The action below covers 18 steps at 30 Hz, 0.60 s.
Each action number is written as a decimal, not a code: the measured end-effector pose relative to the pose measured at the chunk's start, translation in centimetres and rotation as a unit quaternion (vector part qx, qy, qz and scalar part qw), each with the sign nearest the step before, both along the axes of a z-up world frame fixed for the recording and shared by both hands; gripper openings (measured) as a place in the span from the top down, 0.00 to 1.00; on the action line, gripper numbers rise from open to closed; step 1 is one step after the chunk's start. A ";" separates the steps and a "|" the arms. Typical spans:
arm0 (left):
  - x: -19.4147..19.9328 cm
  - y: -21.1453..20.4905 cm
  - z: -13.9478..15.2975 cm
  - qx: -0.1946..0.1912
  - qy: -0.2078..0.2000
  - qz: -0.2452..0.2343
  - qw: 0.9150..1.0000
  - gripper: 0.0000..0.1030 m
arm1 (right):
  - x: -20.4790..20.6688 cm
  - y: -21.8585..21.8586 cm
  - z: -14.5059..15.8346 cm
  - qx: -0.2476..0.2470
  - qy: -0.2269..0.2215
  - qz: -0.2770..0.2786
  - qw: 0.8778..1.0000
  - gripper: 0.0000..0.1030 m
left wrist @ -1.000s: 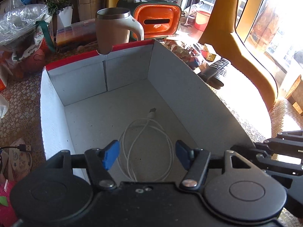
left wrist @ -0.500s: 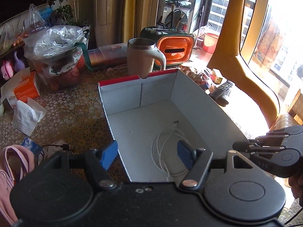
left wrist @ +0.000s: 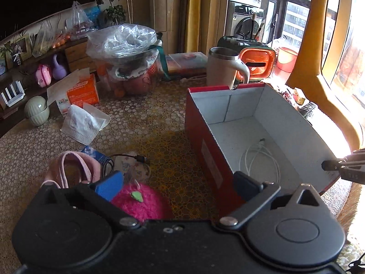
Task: Organize objects
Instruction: 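Return the left tool and grasp the pink fluffy ball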
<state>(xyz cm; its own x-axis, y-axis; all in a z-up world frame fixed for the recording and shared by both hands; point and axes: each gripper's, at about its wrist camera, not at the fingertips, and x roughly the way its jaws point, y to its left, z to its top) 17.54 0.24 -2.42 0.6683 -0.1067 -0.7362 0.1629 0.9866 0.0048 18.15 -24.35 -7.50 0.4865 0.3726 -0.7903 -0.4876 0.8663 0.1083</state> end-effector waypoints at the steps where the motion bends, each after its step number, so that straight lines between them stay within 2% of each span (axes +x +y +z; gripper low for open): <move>1: 0.0 0.3 -0.4 -0.002 0.004 0.003 1.000 0.01 | 0.0 0.0 0.0 -0.001 0.000 0.000 1.000 0.95; 12: 0.7 3.3 -5.2 0.002 0.046 0.046 0.998 0.01 | 0.0 0.5 0.1 -0.011 0.001 -0.003 1.000 0.95; 18: 1.1 3.6 -7.2 0.009 0.061 0.055 0.997 0.01 | 0.0 0.6 0.1 -0.014 0.002 -0.003 1.000 0.95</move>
